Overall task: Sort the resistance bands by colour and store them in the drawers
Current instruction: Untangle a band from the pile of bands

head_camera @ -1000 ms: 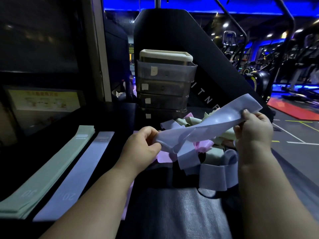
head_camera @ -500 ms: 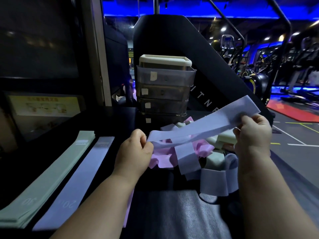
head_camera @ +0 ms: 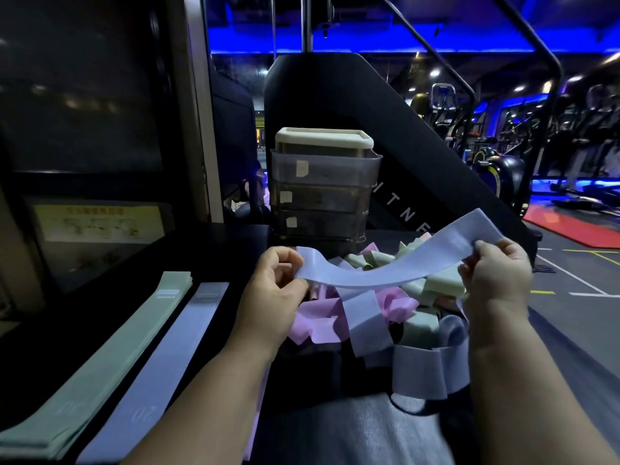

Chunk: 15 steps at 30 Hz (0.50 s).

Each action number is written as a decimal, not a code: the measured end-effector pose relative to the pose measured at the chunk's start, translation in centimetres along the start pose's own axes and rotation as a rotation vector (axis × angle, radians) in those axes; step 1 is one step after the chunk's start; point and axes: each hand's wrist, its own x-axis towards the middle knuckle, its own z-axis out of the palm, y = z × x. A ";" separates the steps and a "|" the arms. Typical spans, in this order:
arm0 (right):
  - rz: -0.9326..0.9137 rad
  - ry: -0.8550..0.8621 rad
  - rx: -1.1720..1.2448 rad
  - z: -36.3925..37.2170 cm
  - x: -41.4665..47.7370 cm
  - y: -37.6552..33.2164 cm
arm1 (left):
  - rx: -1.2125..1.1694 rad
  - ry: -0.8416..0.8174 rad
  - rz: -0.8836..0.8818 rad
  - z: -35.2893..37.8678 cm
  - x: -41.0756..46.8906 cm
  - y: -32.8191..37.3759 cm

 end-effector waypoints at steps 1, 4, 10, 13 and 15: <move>0.005 0.002 -0.013 0.0 -0.1 0.1 | -0.023 -0.015 0.009 0.0 0.0 0.6; 0.017 0.011 -0.009 0.1 -0.1 0.2 | -0.014 -0.061 0.021 -0.4 -0.2 2.2; 0.013 0.007 0.004 0.3 -1.1 -0.3 | 0.081 -0.106 -0.009 -4.1 -2.3 3.7; 0.017 -0.048 -0.013 0.6 -2.2 -0.7 | 0.064 -0.140 -0.033 -6.4 -4.5 3.5; 0.002 -0.099 -0.018 1.0 -3.0 -0.6 | 0.177 -0.117 -0.020 -7.7 -5.9 2.5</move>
